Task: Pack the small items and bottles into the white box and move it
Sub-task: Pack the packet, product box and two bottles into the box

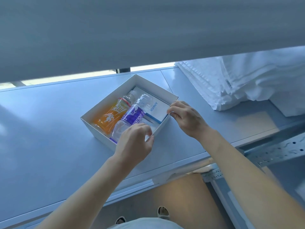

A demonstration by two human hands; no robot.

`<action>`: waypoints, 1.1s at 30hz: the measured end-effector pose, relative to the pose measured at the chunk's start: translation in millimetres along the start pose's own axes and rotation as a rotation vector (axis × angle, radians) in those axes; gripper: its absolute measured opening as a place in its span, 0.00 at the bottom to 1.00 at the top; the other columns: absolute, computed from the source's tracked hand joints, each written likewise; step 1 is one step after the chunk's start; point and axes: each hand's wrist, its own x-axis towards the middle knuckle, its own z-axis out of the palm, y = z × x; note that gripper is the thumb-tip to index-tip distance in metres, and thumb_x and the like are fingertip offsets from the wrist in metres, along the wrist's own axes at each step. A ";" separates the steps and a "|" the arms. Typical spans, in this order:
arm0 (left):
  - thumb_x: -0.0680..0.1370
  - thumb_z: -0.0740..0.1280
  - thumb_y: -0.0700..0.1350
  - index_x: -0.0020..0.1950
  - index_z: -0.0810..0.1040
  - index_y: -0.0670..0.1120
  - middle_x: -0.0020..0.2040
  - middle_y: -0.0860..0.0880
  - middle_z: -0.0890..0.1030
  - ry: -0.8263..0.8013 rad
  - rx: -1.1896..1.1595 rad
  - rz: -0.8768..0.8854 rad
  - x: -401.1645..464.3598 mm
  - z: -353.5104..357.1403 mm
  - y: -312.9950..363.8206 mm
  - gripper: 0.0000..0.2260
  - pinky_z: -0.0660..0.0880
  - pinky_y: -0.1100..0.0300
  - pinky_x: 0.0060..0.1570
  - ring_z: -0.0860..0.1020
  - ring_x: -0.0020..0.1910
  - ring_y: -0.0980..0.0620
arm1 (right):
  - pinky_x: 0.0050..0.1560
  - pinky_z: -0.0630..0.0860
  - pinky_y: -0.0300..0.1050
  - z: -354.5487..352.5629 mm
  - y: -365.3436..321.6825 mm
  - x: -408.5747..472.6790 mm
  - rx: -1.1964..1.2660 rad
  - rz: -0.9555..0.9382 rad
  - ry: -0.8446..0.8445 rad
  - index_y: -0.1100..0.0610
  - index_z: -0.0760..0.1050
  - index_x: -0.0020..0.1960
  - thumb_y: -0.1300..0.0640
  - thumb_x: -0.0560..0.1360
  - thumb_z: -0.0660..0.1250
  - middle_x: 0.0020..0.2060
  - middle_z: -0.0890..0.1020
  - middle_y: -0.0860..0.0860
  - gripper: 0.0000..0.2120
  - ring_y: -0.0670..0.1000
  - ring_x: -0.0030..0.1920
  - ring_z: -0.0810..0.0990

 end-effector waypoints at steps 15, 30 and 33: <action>0.75 0.75 0.53 0.40 0.82 0.54 0.40 0.61 0.81 -0.143 -0.091 0.058 -7.1 -24.4 -30.0 0.06 0.71 0.69 0.40 0.78 0.40 0.60 | 0.65 0.69 0.64 2.5 -18.0 -25.6 -0.148 -0.019 0.077 0.56 0.83 0.50 0.64 0.80 0.70 0.43 0.80 0.47 0.05 0.52 0.47 0.76; 0.71 0.80 0.49 0.39 0.85 0.56 0.41 0.63 0.84 -0.237 -0.189 0.163 -32.5 -81.0 -97.1 0.05 0.79 0.51 0.46 0.81 0.45 0.55 | 0.51 0.74 0.51 20.5 -83.4 -51.4 -0.066 -0.189 -0.049 0.58 0.82 0.50 0.63 0.82 0.66 0.38 0.74 0.51 0.06 0.55 0.42 0.72; 0.71 0.80 0.52 0.39 0.86 0.56 0.41 0.63 0.84 -0.134 -0.150 0.153 -42.0 -87.9 -108.0 0.05 0.78 0.51 0.52 0.81 0.47 0.55 | 0.54 0.72 0.49 27.2 -91.3 -53.5 -0.070 -0.202 -0.042 0.57 0.82 0.51 0.60 0.82 0.67 0.38 0.74 0.50 0.06 0.54 0.41 0.73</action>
